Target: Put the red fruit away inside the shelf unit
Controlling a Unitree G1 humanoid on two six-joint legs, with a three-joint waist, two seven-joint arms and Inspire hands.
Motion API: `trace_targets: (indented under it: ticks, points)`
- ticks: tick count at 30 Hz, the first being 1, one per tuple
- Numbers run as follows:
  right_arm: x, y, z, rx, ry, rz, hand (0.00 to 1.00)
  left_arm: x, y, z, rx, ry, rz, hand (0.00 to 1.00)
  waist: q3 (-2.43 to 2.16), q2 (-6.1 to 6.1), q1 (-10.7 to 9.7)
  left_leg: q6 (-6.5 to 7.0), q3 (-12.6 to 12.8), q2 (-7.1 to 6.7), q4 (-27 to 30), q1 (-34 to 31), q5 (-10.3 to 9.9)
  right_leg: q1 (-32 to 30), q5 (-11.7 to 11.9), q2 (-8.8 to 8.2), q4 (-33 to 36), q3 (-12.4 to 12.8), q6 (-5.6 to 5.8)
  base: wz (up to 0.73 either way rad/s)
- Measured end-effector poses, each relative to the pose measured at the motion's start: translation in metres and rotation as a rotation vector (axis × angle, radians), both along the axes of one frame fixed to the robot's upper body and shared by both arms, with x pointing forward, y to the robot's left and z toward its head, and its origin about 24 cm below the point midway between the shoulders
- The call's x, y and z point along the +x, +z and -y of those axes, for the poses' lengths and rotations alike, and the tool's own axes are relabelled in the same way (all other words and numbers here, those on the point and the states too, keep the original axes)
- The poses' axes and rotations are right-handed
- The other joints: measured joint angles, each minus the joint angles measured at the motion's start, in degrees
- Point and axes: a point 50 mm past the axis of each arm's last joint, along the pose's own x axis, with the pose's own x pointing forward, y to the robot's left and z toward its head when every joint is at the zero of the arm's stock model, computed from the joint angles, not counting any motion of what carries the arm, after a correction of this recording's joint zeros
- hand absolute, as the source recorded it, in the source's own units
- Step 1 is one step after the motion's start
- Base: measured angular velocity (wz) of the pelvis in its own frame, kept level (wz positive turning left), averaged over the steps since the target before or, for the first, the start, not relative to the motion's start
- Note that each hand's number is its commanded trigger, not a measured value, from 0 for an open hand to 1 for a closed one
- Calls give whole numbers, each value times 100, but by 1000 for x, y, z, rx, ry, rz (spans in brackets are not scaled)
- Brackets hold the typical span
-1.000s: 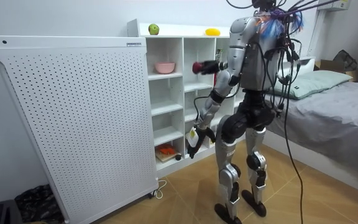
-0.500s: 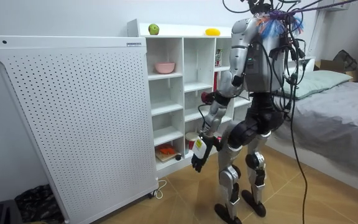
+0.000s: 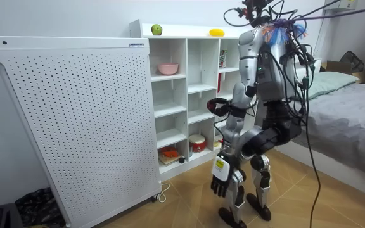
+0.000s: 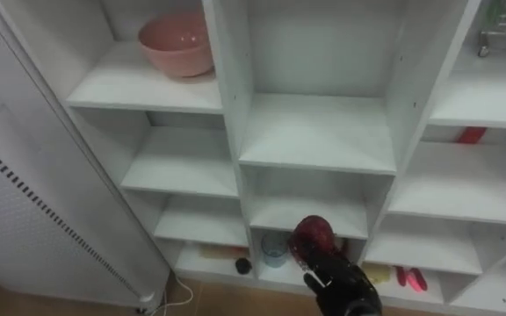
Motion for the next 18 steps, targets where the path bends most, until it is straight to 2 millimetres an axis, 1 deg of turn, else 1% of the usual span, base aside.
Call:
trace_targets:
  ticks: [2, 4, 6, 9, 11, 16, 18]
  points:
    - [5, 7, 1, 44, -22, 23, 100, -1, 0, -1, 7, 0, -11, 0, 1, -2, 25, -19, -46, 40, 192, -273, -68, -202, -64, 3, 135, -16, -44, 8]
    - [12, 17, 2, 108, -48, 52, 100, 0, 0, 0, 19, -28, -28, 0, 5, -7, 22, -24, -92, 37, 379, -542, -81, -444, -100, -30, 320, -56, -76, 14]
    - [23, 35, 4, 162, -69, 95, 100, 3, 0, 2, 33, -71, -38, 0, 17, -25, 31, -26, -116, 31, 622, -883, -102, -762, -159, -81, 587, -71, -108, 12]
    - [32, 51, 8, 171, -83, 143, 100, 6, 1, 2, 46, -89, -39, 0, 20, -34, 31, -34, -151, 37, 817, -1241, -103, -1066, -209, -97, 767, -128, -136, 13]
    - [36, 59, 9, 172, -89, 157, 100, 7, 1, 3, 50, -103, -42, 0, 23, -43, 34, -36, -158, 42, 917, -1407, -105, -1223, -214, -97, 854, -122, -149, 3]
    - [42, 72, 13, 202, -137, 162, 100, 11, 3, 3, 63, -107, -32, 0, 20, -86, 9, -36, -144, -6, 1067, -1708, -105, -1548, -255, -210, 1088, -128, -191, 4]
    - [47, 87, 16, 193, -160, 171, 100, 16, 5, 3, 78, -106, -17, 0, 17, -98, -8, -36, -138, -15, 1166, -1906, -106, -1748, -268, -233, 1198, -116, -196, 4]
